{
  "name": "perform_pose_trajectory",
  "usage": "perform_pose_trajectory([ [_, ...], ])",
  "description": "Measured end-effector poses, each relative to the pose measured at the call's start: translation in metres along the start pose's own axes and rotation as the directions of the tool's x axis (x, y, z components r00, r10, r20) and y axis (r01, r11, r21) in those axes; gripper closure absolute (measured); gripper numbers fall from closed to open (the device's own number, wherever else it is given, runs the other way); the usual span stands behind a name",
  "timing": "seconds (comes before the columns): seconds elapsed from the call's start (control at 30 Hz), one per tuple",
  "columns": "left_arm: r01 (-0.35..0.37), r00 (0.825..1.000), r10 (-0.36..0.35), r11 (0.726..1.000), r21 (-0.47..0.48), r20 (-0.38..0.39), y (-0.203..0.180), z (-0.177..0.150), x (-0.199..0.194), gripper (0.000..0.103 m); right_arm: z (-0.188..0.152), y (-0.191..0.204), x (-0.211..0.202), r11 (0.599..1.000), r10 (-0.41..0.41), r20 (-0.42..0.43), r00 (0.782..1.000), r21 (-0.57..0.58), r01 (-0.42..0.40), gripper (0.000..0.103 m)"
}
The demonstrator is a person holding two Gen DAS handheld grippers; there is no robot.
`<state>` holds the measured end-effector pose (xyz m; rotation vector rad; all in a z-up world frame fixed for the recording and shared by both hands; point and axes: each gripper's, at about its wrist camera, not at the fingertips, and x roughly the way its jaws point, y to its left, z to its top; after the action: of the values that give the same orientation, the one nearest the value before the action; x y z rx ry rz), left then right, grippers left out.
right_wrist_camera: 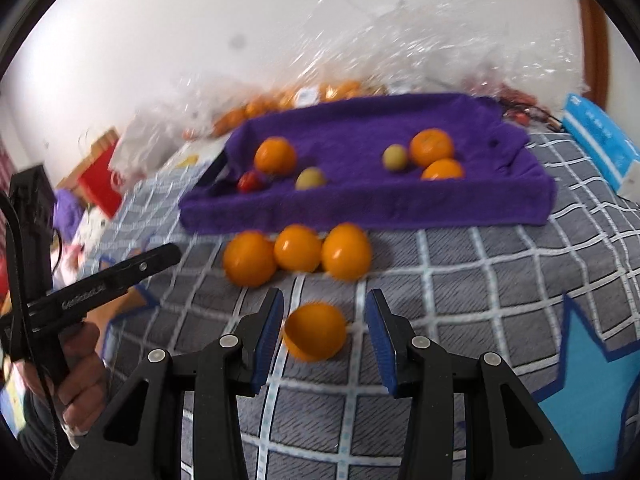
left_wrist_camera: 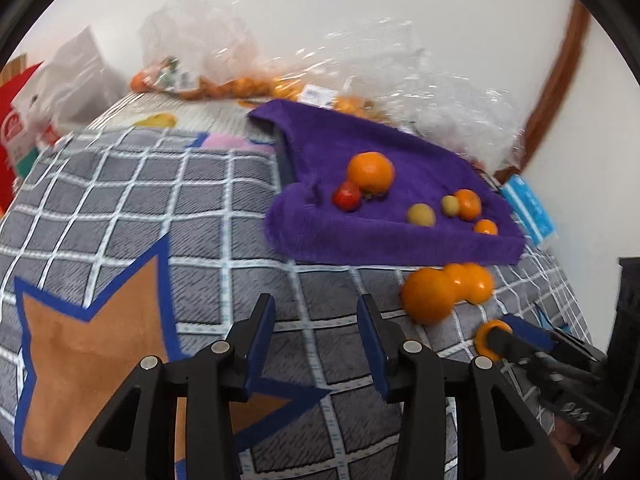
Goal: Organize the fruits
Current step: 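Withdraw both tools from the towel back toward the fruit row, then grasp an orange with the right tool while the left tool grasps a large orange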
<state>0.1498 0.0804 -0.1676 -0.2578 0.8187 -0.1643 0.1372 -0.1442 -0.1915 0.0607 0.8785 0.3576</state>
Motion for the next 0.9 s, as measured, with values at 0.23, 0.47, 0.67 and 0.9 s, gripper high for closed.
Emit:
perform_pose_trajectory([
  [0.23, -0.019, 0.999, 0.02, 1.0, 0.019, -0.041, -0.005, -0.002, 0.008, 0.06, -0.005, 0.009, 0.01, 0.997, -0.048, -0.042, 0.998, -0.057, 0.045, 0.068],
  [0.47, 0.008, 1.0, -0.008, 1.0, -0.022, -0.03, 0.001, -0.003, 0.006, 0.06, -0.006, 0.012, 0.009, 0.994, -0.073, -0.033, 0.997, -0.084, 0.07, 0.068],
  [0.67, 0.044, 0.999, -0.044, 0.999, 0.021, -0.03, -0.005, -0.004, 0.004, 0.061, -0.005, 0.003, 0.004, 0.998, -0.06, -0.013, 0.998, -0.037, 0.059, 0.068],
  [0.9, 0.065, 0.998, -0.064, 0.996, 0.067, -0.02, -0.013, -0.005, 0.0, 0.057, -0.003, -0.009, -0.002, 0.994, -0.109, 0.013, 0.994, -0.008, 0.11, 0.068],
])
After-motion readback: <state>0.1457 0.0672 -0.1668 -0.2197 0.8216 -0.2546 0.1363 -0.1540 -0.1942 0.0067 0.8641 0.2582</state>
